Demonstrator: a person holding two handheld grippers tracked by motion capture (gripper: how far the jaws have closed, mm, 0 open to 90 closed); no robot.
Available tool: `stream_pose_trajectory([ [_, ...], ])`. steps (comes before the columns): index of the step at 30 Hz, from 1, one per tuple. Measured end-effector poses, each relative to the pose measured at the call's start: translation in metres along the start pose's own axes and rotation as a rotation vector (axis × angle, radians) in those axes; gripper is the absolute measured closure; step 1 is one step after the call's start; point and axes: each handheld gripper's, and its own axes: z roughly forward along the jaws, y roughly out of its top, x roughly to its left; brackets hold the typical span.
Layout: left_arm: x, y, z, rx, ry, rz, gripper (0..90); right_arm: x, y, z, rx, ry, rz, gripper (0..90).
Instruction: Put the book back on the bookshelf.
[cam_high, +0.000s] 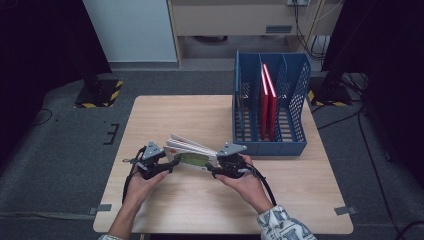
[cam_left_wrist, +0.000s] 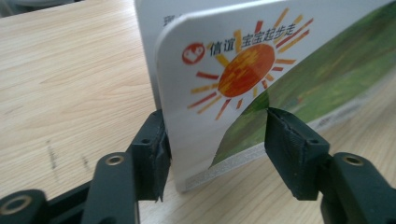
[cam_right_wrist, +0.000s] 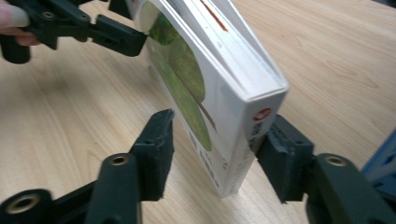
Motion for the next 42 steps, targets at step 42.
stream_pose_trajectory([
  [42,0.004,-0.023,-0.023,0.113,0.061,-0.01,5.2,0.009,0.027,0.028,-0.028,0.156,-0.029,33.7],
])
